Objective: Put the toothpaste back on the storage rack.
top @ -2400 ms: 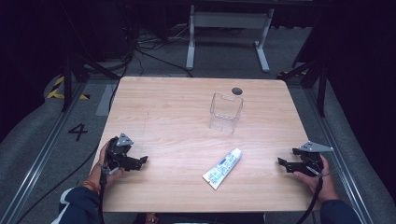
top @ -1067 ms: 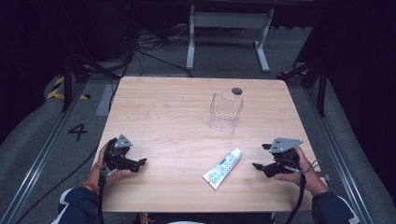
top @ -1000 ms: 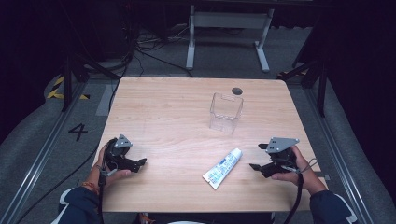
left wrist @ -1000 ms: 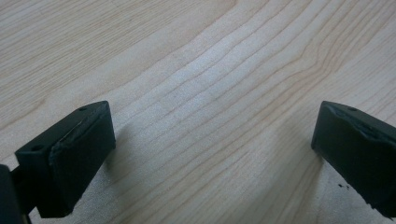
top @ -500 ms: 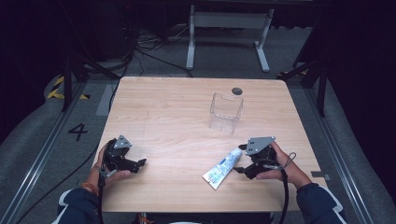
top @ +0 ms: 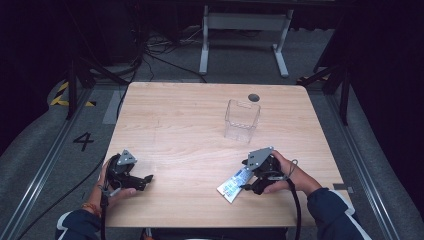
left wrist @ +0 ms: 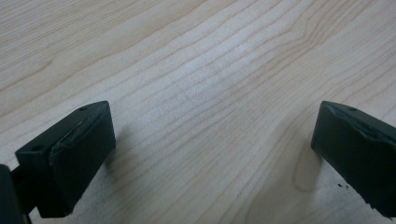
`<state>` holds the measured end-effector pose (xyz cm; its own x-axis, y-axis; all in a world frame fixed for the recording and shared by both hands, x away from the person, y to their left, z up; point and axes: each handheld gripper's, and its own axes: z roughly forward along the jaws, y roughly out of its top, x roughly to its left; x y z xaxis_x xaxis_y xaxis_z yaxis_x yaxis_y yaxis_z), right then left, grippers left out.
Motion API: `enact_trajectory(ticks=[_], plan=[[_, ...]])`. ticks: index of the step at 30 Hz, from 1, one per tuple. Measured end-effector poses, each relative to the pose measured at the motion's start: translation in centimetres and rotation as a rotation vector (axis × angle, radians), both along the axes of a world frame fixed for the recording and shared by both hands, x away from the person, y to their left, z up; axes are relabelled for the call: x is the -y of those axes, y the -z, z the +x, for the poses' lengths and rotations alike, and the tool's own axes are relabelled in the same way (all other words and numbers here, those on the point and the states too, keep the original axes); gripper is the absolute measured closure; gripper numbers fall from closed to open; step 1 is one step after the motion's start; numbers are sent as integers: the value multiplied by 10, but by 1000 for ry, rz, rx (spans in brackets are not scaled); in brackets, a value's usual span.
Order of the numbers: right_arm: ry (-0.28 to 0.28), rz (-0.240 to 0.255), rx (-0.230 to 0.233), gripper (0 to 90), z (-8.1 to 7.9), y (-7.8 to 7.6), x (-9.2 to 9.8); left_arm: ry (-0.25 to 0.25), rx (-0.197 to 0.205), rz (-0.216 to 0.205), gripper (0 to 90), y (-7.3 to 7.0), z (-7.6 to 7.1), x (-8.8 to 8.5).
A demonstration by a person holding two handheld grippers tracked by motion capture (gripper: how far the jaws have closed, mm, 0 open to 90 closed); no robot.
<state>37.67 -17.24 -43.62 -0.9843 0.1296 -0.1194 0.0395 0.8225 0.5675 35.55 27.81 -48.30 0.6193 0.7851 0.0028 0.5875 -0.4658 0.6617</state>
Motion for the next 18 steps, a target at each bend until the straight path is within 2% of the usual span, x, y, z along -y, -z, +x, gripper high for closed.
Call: enact_trajectory(ticks=[5,6,7,12,16,18], plan=[[-64,-49,-7,171,0,5,-12,-9,-4,-6,2,0,-6,-2],[-71,-59,-7,171,0,5,-13,-7,9,3,2,0,-6,-2],[-80,-70,-1,172,0,5,-15,-14,-2,-10,2,1,-7,-2],[-128,-152,8,173,-1,9,-25,-13,-1,-4,2,0,-9,-3],[-159,-194,-13,199,0,14,-32,-14,-3,-5,2,0,-9,-3],[-170,-219,1,226,0,15,-35,-14,-2,-5,2,0,-9,-3]])
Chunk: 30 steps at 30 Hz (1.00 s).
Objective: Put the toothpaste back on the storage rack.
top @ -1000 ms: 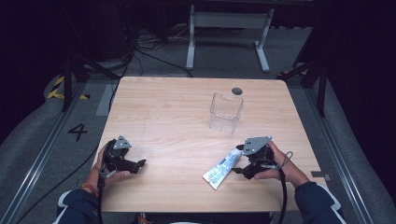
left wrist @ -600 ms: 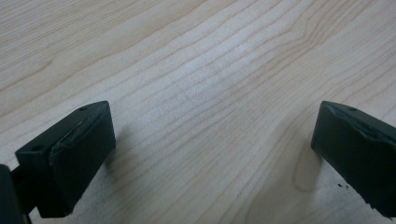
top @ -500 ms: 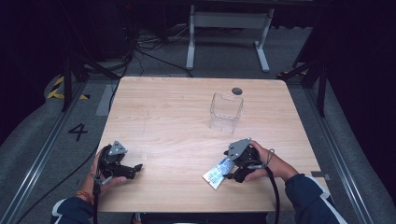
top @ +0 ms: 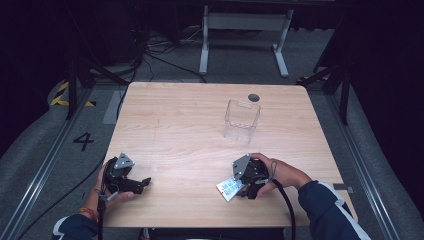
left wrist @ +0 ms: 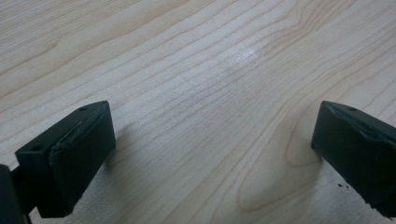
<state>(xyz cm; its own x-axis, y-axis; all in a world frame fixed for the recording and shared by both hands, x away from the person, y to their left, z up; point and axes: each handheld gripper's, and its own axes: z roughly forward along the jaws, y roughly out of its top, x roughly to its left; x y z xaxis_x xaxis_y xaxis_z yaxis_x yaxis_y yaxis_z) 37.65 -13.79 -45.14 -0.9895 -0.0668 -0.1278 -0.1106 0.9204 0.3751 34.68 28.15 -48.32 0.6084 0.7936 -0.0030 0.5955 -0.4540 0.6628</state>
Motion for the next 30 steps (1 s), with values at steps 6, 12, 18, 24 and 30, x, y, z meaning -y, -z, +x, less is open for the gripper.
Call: enact_trajectory(ticks=[6,12,18,24,30], plan=[[1,6,-30,421,5,-2,-3,0,0,0,2,0,0,0],[7,-36,-54,486,7,-5,-8,0,0,0,2,0,0,0],[35,-120,-94,432,11,-6,-18,0,0,0,2,0,0,0],[25,-120,-113,395,11,-5,-31,3,2,2,2,0,0,0],[23,-126,-111,468,10,-6,-32,6,3,6,2,0,0,-1]])
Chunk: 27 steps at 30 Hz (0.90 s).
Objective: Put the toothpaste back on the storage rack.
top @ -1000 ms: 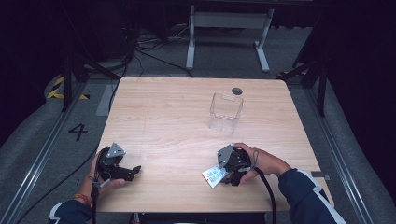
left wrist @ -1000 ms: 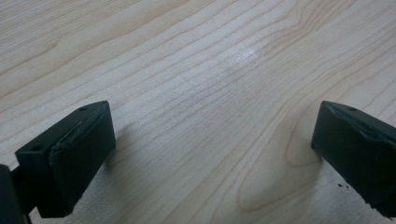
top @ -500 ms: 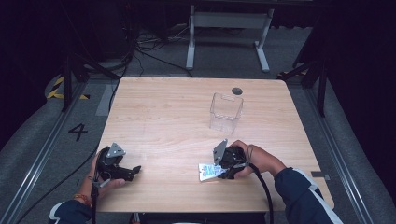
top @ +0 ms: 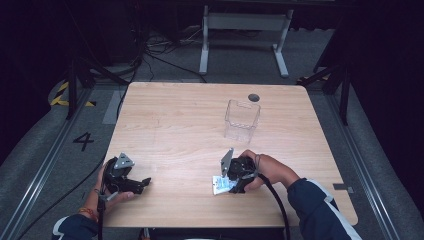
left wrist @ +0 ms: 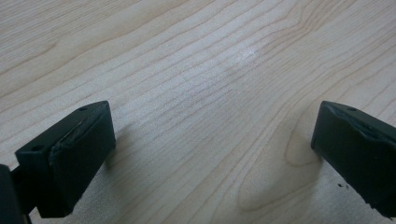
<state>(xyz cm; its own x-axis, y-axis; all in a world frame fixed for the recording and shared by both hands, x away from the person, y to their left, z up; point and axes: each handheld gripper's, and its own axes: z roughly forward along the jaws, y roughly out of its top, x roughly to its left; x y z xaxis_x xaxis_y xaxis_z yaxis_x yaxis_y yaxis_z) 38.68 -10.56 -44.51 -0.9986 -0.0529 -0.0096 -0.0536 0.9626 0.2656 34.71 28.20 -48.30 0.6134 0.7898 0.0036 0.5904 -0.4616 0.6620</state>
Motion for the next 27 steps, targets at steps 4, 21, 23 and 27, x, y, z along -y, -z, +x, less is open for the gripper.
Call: enact_trajectory(ticks=[4,21,23,27], plan=[[8,30,8,538,-1,-2,4,-2,-1,-3,2,0,0,0],[65,223,15,683,-9,-16,31,0,-2,-3,2,0,0,0],[80,253,20,687,-8,-19,36,1,-2,-3,1,0,0,0],[117,315,27,693,-7,-24,45,2,-2,-3,2,0,0,0]])
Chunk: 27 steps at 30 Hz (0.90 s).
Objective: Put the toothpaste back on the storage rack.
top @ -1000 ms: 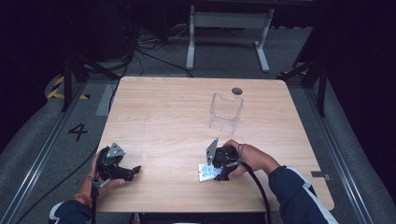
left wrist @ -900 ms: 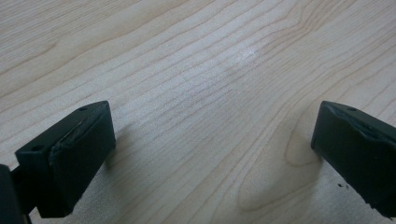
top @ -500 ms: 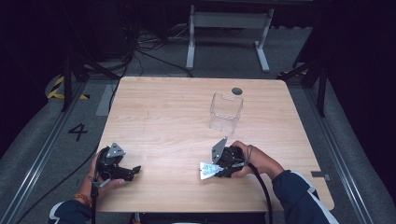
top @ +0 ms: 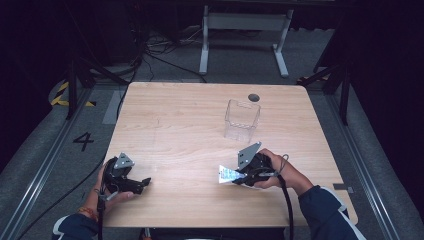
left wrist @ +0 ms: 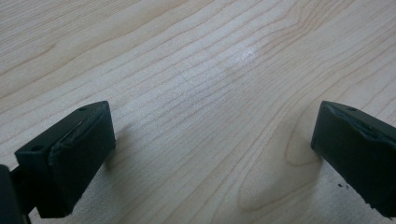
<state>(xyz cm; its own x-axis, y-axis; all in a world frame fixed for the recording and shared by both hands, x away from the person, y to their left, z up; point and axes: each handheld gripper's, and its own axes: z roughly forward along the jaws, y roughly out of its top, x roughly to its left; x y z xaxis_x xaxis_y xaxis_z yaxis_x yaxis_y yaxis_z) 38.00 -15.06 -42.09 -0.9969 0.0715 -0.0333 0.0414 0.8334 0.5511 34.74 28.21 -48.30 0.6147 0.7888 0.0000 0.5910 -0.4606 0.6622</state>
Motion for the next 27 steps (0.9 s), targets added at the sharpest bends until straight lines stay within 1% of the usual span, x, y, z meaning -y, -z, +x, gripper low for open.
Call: enact_trajectory(ticks=[1,2,3,4,5,6,7,8,9,10,12,13,14,15,18,19,20,21,23,25,27], plan=[[17,19,8,694,0,-2,2,-2,-7,-6,1,0,0,0],[20,31,4,695,1,-3,5,1,-1,1,1,0,0,0],[29,47,10,695,1,-5,7,-1,-8,-6,1,0,0,0],[44,66,12,695,1,-6,9,0,-6,-5,1,0,0,0],[46,76,11,695,2,-8,12,0,-5,-5,1,0,0,0],[57,95,22,696,2,-10,14,0,0,0,1,0,0,0],[75,126,23,696,3,-15,18,-1,-7,-6,1,0,0,0],[75,126,23,696,3,-15,18,-1,-7,-6,1,0,0,0],[83,141,36,696,3,-17,21,1,0,0,1,0,0,0],[96,161,41,696,4,-20,23,1,-1,0,1,0,0,0],[110,186,45,697,5,-23,26,2,-1,1,1,0,0,0],[126,210,58,697,6,-27,28,2,-1,0,1,0,0,0],[135,223,66,697,6,-29,30,1,-2,-2,1,0,0,0],[135,223,66,697,6,-29,30,2,-2,0,1,0,0,0],[151,255,81,697,8,-36,33,2,-1,0,1,0,0,0],[156,279,89,696,10,-40,35,1,-1,0,1,0,0,0],[156,279,89,696,10,-40,35,1,-7,-5,1,0,0,0],[167,289,98,696,11,-43,35,2,-1,1,1,0,0,0],[172,306,112,696,13,-47,36,2,-7,-4,1,0,0,0],[180,325,125,696,15,-52,36,2,-2,0,1,0,0,0],[196,348,147,695,17,-56,37,2,-4,-2,1,0,0,0]])
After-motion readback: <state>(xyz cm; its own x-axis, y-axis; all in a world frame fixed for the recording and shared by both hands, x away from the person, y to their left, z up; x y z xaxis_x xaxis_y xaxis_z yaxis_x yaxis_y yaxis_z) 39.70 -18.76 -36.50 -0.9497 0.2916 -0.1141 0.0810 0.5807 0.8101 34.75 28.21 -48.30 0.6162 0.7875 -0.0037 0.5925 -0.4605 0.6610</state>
